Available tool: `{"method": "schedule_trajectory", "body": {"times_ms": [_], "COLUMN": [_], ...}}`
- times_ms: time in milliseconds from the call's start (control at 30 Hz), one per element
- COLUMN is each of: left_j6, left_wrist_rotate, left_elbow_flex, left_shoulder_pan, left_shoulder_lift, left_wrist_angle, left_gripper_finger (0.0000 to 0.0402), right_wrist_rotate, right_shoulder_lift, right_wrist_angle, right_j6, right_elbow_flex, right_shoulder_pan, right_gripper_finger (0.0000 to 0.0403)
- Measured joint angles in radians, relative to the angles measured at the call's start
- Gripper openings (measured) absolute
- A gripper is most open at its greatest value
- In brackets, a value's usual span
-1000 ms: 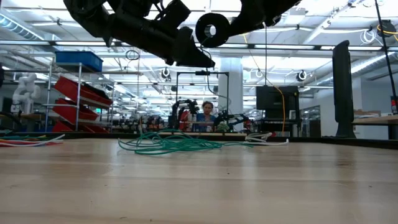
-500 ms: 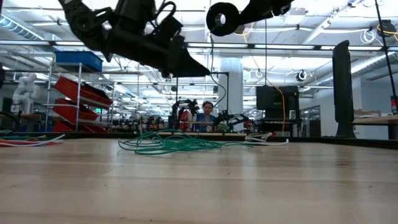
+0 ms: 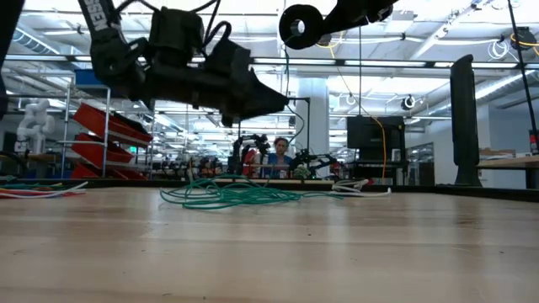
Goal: Coil cords
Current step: Coil the green wire onto the spool
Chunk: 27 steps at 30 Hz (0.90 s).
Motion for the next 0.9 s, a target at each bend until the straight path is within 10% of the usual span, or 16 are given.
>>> {"method": "schedule_trajectory", "body": {"times_ms": [900], "left_j6": [-0.083], "left_wrist_rotate": [-0.074], "left_elbow_flex": [0.069], "left_shoulder_pan": [0.000], "left_shoulder_lift": [0.085], "left_wrist_angle": [0.011], "left_gripper_finger": [0.0087], "right_wrist_rotate": [-0.007], "right_shoulder_lift": [0.000], "right_wrist_angle": [0.000], "right_j6": [-0.009], "right_elbow_flex": [0.000], "right_shoulder_pan": [0.000], "right_gripper_finger": [0.0000]}}
